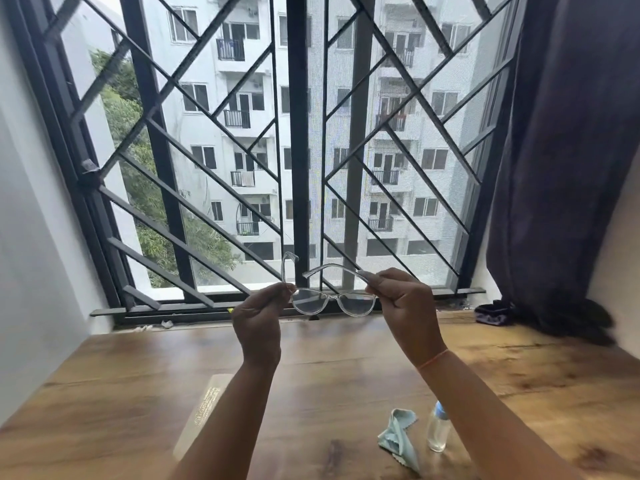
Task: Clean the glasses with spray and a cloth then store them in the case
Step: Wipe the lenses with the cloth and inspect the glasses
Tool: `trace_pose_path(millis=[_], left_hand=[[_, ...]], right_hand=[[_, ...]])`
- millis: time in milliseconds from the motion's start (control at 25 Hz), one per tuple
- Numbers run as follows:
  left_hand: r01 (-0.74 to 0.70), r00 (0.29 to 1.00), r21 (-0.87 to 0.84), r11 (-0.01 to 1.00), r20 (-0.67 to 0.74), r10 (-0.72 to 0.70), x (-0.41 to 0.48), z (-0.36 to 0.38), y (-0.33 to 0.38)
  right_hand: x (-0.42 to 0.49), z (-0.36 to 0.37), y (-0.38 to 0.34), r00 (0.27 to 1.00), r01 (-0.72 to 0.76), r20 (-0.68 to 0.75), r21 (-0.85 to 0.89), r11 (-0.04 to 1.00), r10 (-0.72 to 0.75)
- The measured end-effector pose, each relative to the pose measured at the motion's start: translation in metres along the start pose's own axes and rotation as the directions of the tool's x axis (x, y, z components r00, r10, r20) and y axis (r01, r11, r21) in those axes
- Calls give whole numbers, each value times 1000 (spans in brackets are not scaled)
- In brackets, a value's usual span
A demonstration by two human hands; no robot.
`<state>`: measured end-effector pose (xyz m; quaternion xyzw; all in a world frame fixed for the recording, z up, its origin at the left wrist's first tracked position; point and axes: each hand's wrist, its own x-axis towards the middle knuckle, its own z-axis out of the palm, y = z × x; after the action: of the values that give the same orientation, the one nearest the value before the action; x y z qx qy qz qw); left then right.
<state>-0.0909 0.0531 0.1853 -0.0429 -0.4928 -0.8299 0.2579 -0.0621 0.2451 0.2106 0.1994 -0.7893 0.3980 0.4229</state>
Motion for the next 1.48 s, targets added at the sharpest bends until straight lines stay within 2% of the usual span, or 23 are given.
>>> trace_pose_path(millis=[600, 880, 1040, 1200, 1480], left_hand=[[41, 999, -61, 997, 4, -40, 5, 7, -1], [51, 998, -76, 996, -29, -54, 4, 4, 2], [43, 998, -31, 999, 39, -42, 4, 2, 4], [-42, 976, 138, 990, 216, 11, 12, -6, 14], [-338, 913, 191, 922, 303, 272, 11, -8, 32]], right_hand=[[2, 3, 4, 999, -14, -49, -27, 1000, 12], [-6, -2, 4, 988, -143, -45, 75, 987, 147], [-6, -2, 6, 981, -180, -59, 96, 979, 186], [-4, 0, 12, 967, -195, -149, 94, 976, 207], [-8, 7, 18, 964, -135, -222, 64, 989, 146]])
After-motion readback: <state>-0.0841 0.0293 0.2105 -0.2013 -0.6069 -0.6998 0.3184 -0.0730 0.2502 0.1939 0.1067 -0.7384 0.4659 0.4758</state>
